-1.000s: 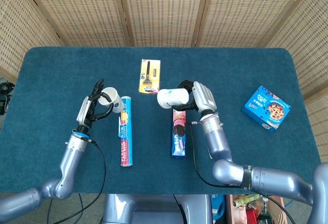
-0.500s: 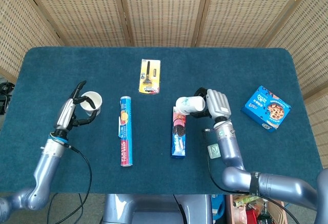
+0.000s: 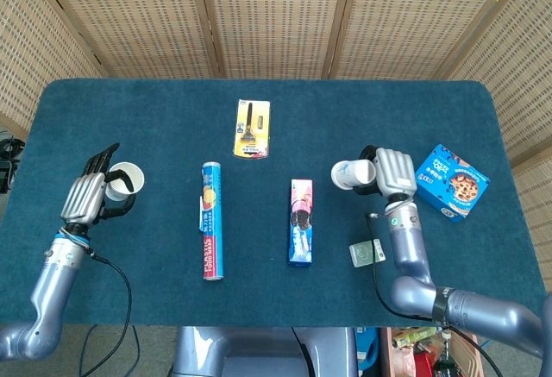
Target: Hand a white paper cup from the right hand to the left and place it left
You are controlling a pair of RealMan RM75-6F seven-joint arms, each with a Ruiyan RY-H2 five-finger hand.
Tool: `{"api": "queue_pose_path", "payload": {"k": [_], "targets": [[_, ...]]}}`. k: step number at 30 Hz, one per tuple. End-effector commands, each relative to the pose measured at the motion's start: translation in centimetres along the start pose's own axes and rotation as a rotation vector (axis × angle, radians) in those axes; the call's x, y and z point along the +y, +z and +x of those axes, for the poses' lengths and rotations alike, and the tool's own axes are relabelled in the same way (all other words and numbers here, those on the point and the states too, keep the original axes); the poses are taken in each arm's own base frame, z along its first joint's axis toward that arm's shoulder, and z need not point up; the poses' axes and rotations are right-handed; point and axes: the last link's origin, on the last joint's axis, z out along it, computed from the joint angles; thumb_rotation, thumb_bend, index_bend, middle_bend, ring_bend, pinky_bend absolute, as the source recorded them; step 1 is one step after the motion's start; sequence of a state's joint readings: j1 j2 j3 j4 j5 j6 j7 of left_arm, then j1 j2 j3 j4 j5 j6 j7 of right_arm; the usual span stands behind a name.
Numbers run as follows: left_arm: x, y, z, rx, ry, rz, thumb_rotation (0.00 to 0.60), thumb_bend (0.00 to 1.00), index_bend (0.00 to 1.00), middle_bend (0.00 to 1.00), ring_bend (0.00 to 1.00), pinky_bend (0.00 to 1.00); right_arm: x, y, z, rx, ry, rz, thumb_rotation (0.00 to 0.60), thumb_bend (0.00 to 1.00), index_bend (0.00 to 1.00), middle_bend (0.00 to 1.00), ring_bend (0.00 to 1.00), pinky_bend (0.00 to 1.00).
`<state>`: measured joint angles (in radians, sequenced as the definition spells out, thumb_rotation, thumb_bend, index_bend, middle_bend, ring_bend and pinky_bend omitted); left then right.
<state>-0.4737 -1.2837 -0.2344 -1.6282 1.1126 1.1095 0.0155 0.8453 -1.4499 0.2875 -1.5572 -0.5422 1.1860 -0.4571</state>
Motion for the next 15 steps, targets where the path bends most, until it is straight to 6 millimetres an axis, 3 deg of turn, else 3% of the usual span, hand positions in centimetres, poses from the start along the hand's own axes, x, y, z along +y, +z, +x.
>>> {"api": "queue_pose_path", "payload": {"k": [1,4,11,15], "targets": [[-0.3,0.3,-0.8,-0.009,0.040,0.005,0.600,0.43,0.55,0.00,0.00,0.00,0.9,0.2,-0.8,0.014,-0.071,-0.020,0.600,0.29,0.75,0.53,0.45,0.62],[-0.4,0.3,-1.3,-0.024,0.072,0.005,0.600,0.43,0.49,0.00,0.00,0.00,1.5,0.2,-1.3,-0.005,-0.098,-0.031,0.600,0.29,0.72,0.48,0.40,0.58],[-0.4,0.3,-1.6,-0.043,0.080,0.007,0.600,0.43,0.18,0.00,0.00,0.00,1.7,-0.1,-1.9,-0.053,-0.112,-0.021,0.600,0.29,0.48,0.17,0.07,0.33],[-0.4,-0.1,-1.3,-0.049,0.062,0.008,0.600,0.42,0.09,0.00,0.00,0.00,1.8,-0.5,-2.0,-0.064,-0.113,-0.008,0.600,0.26,0.39,0.07,0.00,0.21]]}}
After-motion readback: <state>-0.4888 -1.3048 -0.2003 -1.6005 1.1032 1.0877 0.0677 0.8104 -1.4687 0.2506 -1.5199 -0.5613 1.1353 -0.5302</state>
